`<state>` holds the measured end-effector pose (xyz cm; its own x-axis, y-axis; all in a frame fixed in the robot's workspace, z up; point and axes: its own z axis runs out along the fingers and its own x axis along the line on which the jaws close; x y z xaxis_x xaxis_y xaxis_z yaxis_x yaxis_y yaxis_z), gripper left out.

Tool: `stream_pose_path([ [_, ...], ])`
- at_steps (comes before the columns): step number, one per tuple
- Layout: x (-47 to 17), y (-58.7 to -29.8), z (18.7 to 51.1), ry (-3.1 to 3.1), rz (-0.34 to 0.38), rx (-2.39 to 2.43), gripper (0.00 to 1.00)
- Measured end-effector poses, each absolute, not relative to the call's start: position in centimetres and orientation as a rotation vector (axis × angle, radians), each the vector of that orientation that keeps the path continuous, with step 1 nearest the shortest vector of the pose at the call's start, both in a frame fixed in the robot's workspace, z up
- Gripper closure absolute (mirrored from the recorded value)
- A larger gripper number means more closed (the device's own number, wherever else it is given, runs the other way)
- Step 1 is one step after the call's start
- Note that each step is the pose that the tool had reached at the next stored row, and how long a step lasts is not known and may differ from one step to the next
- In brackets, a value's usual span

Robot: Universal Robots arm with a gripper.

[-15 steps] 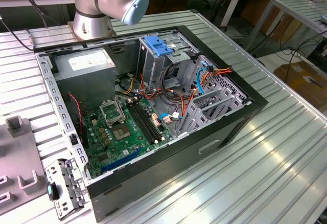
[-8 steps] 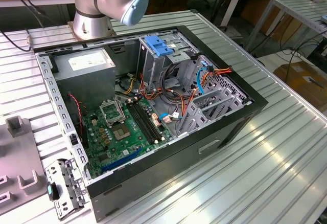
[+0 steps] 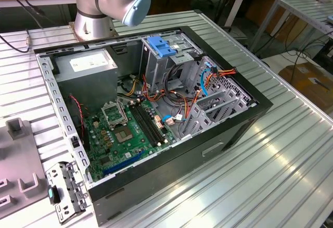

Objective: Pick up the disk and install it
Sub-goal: 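Reach for the disk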

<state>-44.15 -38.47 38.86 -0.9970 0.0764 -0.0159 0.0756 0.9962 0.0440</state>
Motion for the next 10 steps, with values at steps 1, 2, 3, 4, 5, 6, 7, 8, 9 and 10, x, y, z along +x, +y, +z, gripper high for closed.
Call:
stream_pose_path([
  [1,-44.17,-38.47,38.86,3.121,0.068,0.119,0.89],
  [2,-44.17,-38.47,38.86,3.121,0.068,0.119,0.89],
  [3,-44.17,-38.47,38.86,3.121,0.068,0.119,0.89],
  [4,-44.17,-38.47,38.86,3.121,0.068,0.119,0.89],
  [5,-44.17,-38.47,38.86,3.121,0.068,0.119,0.89],
  [6,-44.17,-38.47,38.86,3.121,0.068,0.119,0.89],
  [7,-44.17,-38.47,38.86,3.121,0.068,0.119,0.89],
  [8,-44.17,-38.47,38.86,3.121,0.068,0.119,0.89],
  [9,-44.17,-38.47,38.86,3.121,0.068,0.119,0.89],
  [10,-44.18,-38.47,38.85,3.121,0.068,0.119,0.89],
])
